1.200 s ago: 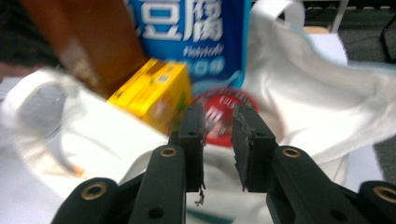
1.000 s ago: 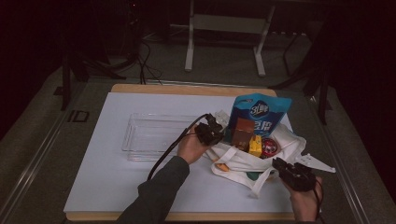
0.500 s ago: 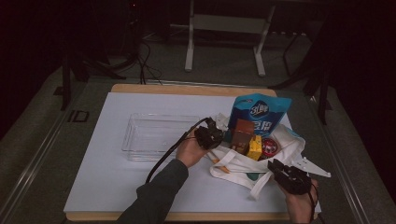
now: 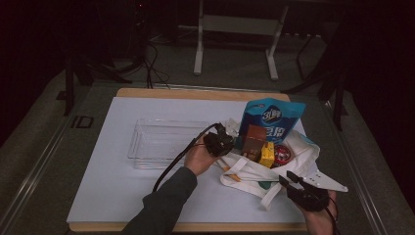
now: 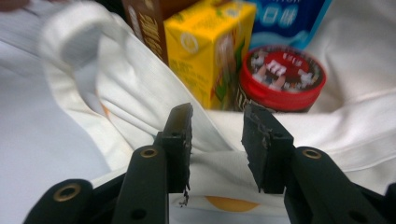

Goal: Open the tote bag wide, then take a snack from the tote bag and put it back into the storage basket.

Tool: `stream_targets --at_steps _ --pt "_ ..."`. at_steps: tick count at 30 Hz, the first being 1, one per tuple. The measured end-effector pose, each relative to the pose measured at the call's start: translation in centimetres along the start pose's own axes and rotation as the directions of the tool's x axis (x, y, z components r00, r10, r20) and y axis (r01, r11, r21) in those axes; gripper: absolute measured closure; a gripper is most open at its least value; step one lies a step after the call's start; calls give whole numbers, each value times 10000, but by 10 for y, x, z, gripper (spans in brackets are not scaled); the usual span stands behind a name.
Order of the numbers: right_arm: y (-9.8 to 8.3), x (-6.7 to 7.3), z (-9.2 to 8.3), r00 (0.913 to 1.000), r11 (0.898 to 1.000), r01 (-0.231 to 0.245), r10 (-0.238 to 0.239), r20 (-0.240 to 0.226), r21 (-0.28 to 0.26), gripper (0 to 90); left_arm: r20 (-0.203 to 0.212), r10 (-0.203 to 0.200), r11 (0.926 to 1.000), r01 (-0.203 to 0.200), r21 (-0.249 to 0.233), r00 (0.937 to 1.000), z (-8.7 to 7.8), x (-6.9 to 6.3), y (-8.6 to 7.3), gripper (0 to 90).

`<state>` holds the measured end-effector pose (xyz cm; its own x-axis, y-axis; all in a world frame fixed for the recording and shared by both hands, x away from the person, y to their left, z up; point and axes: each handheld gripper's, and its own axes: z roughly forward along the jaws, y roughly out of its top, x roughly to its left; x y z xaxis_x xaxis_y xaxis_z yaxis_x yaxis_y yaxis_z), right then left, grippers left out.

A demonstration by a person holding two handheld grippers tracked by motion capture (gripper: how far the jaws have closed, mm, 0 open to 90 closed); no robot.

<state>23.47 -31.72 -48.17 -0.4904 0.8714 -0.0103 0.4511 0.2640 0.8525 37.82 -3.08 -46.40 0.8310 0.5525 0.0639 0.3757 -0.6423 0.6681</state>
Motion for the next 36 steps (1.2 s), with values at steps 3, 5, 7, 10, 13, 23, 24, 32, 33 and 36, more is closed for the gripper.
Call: stream_targets --at_steps 3,5,7,10,13,23,24,32,33,36 --pt "-4 -1 14 9999 9999 -47 49 -119 140 701 33 -12 10000 12 7 10000 0 1 0 854" --pt "-8 1 26 10000 9990 -8 11 -56 447 801 45 9 10000 -10 15 10000 0 1 0 853" --pt "-12 -1 35 9998 9976 -162 168 -78 676 863 87 -7 10000 7 4 10000 0 1 0 853" --pt "-16 -1 45 9991 9948 -416 426 -88 929 888 110 22 10000 -22 9 9999 1 1 0 851" --pt "-17 -2 47 9982 9916 -576 593 -116 1155 888 107 31 10000 -31 5 9999 1 1 1 849" --pt "-20 0 52 9970 9871 -771 775 28 1401 887 320 -359 9988 369 -312 9988 -4 3 2 827" --pt "-21 0 52 9970 9870 -769 774 21 1412 886 344 -381 9984 395 -417 9987 -7 3 2 824" --pt "-23 0 52 9970 9868 -772 780 5 1423 884 360 -279 9923 321 -1193 9990 -24 2 4 739" --pt "-23 0 52 9969 9869 -781 788 3 1415 884 401 -262 9907 313 -1323 9989 -26 2 4 726" --pt "-23 0 52 9969 9869 -779 788 -7 1414 883 358 -133 9864 190 -1631 9993 -30 0 4 725"
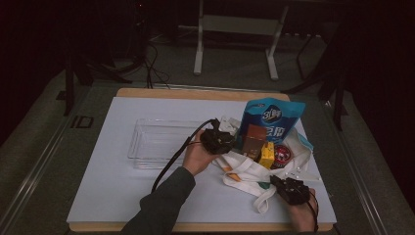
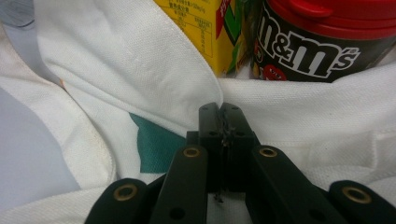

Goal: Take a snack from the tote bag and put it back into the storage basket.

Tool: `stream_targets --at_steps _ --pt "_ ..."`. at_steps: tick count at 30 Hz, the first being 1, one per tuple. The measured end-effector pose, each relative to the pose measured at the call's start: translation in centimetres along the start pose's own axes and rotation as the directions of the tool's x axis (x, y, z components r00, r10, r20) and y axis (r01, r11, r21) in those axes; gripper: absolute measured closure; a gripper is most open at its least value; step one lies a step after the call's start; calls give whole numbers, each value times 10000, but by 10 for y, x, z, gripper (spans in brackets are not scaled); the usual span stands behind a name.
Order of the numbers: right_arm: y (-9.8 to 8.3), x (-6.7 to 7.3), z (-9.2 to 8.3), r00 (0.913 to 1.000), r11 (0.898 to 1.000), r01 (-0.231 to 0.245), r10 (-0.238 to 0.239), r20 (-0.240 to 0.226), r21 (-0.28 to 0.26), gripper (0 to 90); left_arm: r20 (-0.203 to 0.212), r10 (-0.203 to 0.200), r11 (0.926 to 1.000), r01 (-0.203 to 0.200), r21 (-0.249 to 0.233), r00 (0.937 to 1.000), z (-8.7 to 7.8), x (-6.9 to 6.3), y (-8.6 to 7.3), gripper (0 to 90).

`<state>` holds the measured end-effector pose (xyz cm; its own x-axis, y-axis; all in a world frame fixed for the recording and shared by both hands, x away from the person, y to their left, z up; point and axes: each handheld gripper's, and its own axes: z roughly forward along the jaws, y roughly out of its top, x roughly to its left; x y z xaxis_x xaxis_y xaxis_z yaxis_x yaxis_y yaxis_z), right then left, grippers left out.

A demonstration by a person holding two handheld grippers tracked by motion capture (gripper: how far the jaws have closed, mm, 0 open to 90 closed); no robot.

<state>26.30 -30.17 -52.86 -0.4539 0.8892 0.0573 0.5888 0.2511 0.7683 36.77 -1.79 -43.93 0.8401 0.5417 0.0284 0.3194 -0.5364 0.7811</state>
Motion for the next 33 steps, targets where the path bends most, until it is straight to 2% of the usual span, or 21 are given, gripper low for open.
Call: stream_targets --at_steps 2,5,8,12,15,17,21,23,25,30,33 --pt "0 0 0 10000 10000 -13 13 -9 -5 883 109 184 9997 -183 -134 9998 0 -3 0 741" --pt "0 0 0 10000 10000 14 -14 1 -6 883 236 541 9981 -548 292 9983 7 -10 0 786" --pt "0 1 0 9999 9999 128 -128 58 -22 883 570 804 9943 -841 659 9951 18 -16 -3 835" --pt "0 1 0 9998 9999 172 -172 79 -8 883 711 976 9916 -1031 777 9927 25 -23 -4 858" --pt "0 1 0 9998 9998 194 -194 71 -3 882 990 1007 9911 -1085 767 9900 24 -21 -5 850" --pt "0 1 0 9998 9998 196 -196 79 -9 881 1120 1101 9899 -1192 774 9876 22 -17 -5 790" --pt "-1 1 1 9997 9998 217 -217 81 -39 880 1580 871 9945 -952 445 9836 14 -6 -3 664" --pt "0 2 1 9997 9998 211 -211 105 -20 879 1829 960 9944 -1023 255 9784 11 -2 -2 650" --pt "0 2 1 9997 9997 230 -230 124 -19 879 2296 990 9947 -1028 46 9682 7 3 -1 612" --pt "0 2 1 9996 9997 251 -251 99 -13 879 2613 946 9947 -807 -633 9606 -4 11 8 539" --pt "-1 2 1 9996 9997 247 -247 102 -21 879 2645 1013 9914 -751 -1076 9590 -10 12 17 472"
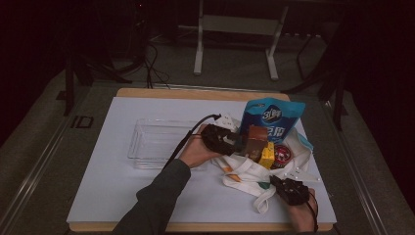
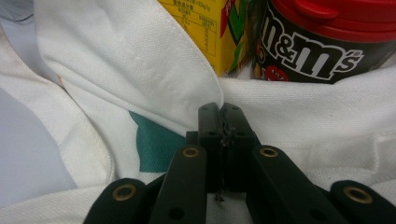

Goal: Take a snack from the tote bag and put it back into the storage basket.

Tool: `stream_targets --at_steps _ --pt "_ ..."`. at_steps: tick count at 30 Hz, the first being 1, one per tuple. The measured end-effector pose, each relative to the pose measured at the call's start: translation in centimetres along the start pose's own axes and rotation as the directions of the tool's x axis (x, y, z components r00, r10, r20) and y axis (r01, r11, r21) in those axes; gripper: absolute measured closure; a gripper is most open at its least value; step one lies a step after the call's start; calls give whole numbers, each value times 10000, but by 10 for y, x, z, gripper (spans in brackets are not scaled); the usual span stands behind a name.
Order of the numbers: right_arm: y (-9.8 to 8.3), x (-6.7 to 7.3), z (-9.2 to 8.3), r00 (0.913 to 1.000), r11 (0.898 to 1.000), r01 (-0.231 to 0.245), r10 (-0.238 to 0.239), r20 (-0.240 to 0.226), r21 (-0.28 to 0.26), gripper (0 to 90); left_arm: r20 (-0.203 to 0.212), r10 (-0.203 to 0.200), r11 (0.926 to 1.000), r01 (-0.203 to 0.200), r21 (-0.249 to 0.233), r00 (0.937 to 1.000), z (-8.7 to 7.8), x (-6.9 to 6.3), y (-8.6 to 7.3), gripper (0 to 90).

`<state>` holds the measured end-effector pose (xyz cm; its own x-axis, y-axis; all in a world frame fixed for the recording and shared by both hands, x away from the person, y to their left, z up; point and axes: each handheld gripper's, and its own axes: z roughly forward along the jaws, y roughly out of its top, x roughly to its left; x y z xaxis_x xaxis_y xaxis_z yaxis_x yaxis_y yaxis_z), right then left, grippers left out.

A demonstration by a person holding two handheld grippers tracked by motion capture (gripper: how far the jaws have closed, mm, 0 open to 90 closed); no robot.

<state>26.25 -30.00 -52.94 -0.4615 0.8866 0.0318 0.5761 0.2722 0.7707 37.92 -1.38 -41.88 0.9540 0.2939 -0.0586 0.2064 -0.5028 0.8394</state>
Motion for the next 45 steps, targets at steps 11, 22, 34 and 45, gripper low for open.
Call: stream_targets --at_steps 11,22,34,45 --pt "0 -1 0 10000 10000 -19 19 -49 -1 878 692 13 9973 38 -729 9976 0 8 17 245" --pt "-1 -1 0 9999 10000 -57 57 -124 -2 878 977 -134 9975 201 -674 9951 24 10 31 216" --pt "-1 -3 0 9997 9999 -109 108 -197 -28 878 1338 -204 9991 251 -333 9908 42 2 29 310" --pt "-1 -3 0 9996 9999 -165 164 -233 -34 877 471 401 9975 -372 -603 9981 38 -11 26 384"
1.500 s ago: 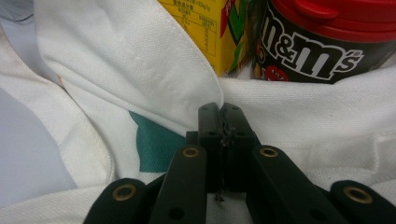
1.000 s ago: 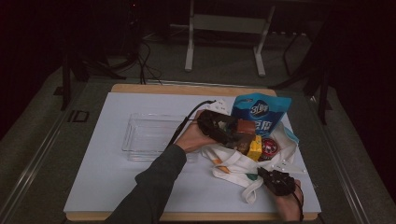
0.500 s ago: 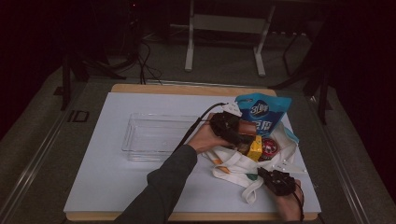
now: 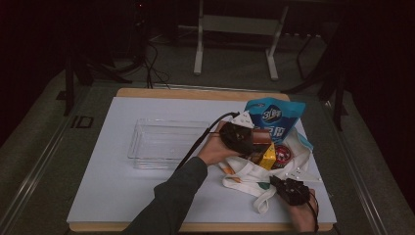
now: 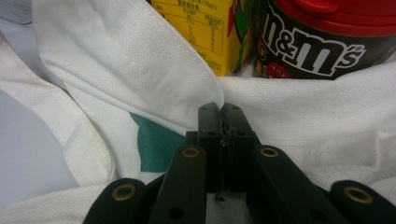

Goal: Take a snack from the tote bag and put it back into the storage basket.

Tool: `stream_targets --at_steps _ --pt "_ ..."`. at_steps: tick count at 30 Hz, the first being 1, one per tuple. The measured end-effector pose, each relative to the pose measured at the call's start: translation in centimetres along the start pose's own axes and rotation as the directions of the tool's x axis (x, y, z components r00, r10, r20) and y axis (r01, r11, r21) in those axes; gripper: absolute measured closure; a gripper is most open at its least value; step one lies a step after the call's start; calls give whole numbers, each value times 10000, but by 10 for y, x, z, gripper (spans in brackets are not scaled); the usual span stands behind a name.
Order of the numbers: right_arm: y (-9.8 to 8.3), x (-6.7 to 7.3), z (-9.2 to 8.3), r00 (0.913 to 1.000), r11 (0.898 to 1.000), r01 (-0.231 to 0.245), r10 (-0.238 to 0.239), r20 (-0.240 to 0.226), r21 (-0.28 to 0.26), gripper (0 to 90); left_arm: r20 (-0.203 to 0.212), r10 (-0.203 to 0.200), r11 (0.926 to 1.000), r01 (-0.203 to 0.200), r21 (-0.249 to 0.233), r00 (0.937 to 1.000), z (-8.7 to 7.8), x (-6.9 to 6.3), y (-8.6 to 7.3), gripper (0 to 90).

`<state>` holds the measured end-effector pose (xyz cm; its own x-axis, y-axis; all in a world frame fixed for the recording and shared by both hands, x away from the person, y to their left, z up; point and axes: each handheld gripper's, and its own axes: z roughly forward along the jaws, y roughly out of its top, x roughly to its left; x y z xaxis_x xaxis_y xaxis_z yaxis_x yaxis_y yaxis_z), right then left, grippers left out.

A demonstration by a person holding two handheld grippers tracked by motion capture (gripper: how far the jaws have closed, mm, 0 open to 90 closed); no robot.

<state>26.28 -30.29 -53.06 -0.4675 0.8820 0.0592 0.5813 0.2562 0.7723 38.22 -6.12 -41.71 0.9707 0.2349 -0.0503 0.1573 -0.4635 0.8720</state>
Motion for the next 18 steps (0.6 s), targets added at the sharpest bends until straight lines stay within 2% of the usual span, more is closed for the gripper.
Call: stream_targets --at_steps 7,9,11,18 --pt "0 0 0 10000 10000 -15 15 -8 8 878 -386 -178 9984 156 -544 9991 0 1 1 395" --pt "0 0 0 10000 10000 -13 13 -18 9 877 -436 -252 9959 213 -875 9987 -1 1 2 402" --pt "0 0 0 10000 10000 -7 7 -19 9 877 -531 -455 9895 377 -1396 9976 -3 1 2 411" --pt "0 0 0 10000 10000 -1 1 -17 3 877 -743 -560 9812 411 -1888 9957 -12 2 2 427"
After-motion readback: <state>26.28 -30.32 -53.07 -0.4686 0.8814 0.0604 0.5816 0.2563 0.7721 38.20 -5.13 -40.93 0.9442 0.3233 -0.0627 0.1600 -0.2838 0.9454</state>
